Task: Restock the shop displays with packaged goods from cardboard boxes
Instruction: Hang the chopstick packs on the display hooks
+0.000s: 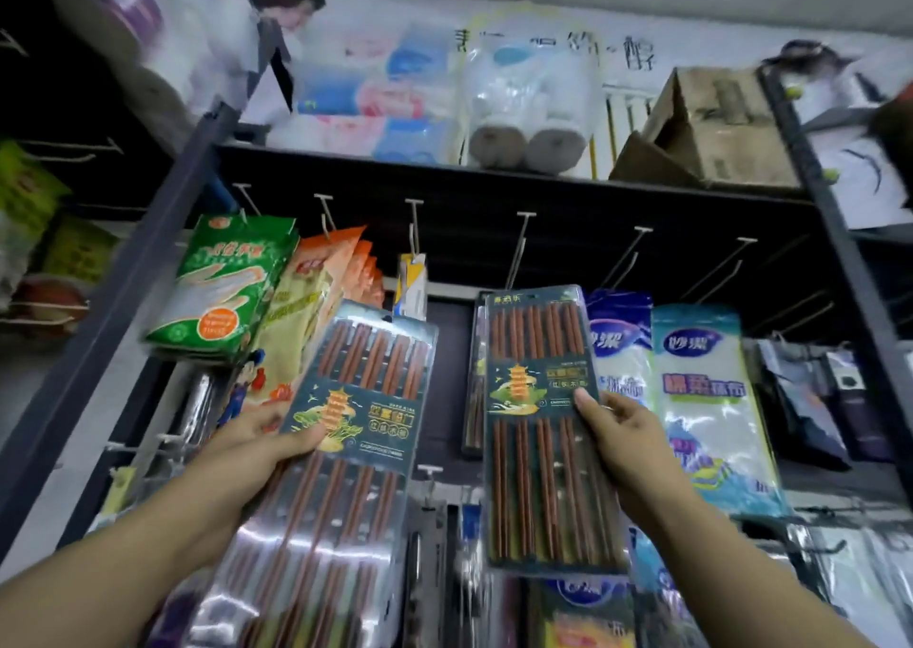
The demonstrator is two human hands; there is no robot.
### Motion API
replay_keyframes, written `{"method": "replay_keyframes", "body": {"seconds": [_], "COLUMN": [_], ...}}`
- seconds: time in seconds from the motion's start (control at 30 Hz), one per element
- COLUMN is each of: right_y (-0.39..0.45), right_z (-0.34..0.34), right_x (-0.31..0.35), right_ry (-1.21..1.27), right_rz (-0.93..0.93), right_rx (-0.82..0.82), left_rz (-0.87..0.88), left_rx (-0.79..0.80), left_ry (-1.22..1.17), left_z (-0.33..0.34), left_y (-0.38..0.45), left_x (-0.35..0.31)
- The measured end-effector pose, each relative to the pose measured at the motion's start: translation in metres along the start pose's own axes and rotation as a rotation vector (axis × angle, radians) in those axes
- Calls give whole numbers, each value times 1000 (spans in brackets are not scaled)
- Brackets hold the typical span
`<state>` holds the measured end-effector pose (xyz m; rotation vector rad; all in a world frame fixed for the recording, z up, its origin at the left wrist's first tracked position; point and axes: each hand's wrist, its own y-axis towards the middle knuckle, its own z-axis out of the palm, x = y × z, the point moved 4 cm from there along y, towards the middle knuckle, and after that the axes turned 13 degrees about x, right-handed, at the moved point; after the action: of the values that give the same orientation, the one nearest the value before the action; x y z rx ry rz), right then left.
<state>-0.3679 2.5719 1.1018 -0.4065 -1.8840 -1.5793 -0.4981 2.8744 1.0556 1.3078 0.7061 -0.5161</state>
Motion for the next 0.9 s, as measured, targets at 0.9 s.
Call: {"method": "replay_keyframes", "body": {"seconds": [0.9], "right_y": [139], "right_z": [12], "right_x": [29], "right_ry": [141], "right_rz": [-106], "right_rx": [-5], "left_rz": [99], "left_rx": [-48], "left_ry": [135], "left_z": [26], "left_y": [90], "left_x": [-30]}}
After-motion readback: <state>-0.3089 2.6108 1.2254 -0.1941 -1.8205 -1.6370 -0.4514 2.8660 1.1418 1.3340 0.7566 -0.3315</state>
